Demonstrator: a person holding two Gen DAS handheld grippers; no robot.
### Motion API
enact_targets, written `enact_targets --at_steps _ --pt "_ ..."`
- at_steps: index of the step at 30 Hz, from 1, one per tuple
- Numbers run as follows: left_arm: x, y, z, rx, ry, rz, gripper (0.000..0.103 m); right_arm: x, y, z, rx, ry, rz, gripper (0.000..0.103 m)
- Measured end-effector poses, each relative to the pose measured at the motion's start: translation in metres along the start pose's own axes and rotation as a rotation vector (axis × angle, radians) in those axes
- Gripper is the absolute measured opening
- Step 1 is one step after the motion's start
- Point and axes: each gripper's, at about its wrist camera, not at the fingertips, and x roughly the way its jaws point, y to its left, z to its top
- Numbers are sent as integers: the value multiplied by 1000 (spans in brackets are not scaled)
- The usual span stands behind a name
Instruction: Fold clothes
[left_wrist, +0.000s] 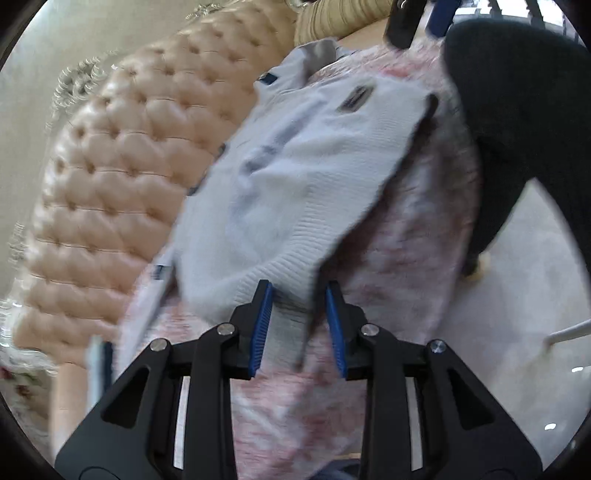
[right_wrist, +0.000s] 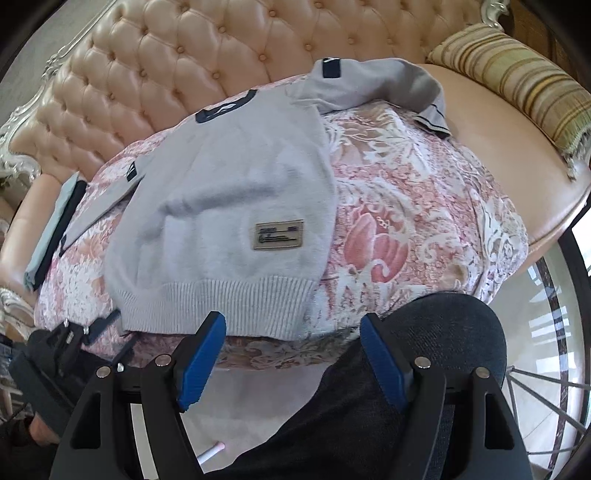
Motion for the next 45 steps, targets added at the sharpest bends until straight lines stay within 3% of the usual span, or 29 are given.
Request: enact_targets --at_steps 2,13,14,15,24,29,35,37,39,41,43,45 --pt "2 5 -1 -8 15 53 35 -2 2 0 -12 -7 -9 76" --pt "23 8 -20 37 82 139 35 4 5 3 -76 5 -42 76" --pt "28 8 -21 42 99 133 25 5 5 3 -74 8 -42 76" --pt "29 8 -23 51 111 122 4 5 5 3 -74 10 -42 76" --pt "-12 21 -30 132 112 10 3 8 11 5 -145 27 -45 77" --pt "-12 24 -29 119 121 -22 3 0 23 -1 -295 -7 -44 77" --pt "-12 29 -21 55 107 -10 3 0 53 -20 -645 -124 -238 77" --pt "-14 33 -19 32 105 -8 3 7 69 -31 -762 -111 -259 77" --pt "-14 37 -18 11 103 -9 3 25 86 -47 -889 -86 -340 77" --pt "-15 39 -16 5 101 -8 3 44 96 -54 -953 -47 -415 75" --pt "-15 41 -15 2 98 -8 3 56 101 -54 -967 -24 -439 73" --pt "-15 43 -15 -4 98 -9 3 61 99 -46 -939 -20 -451 59"
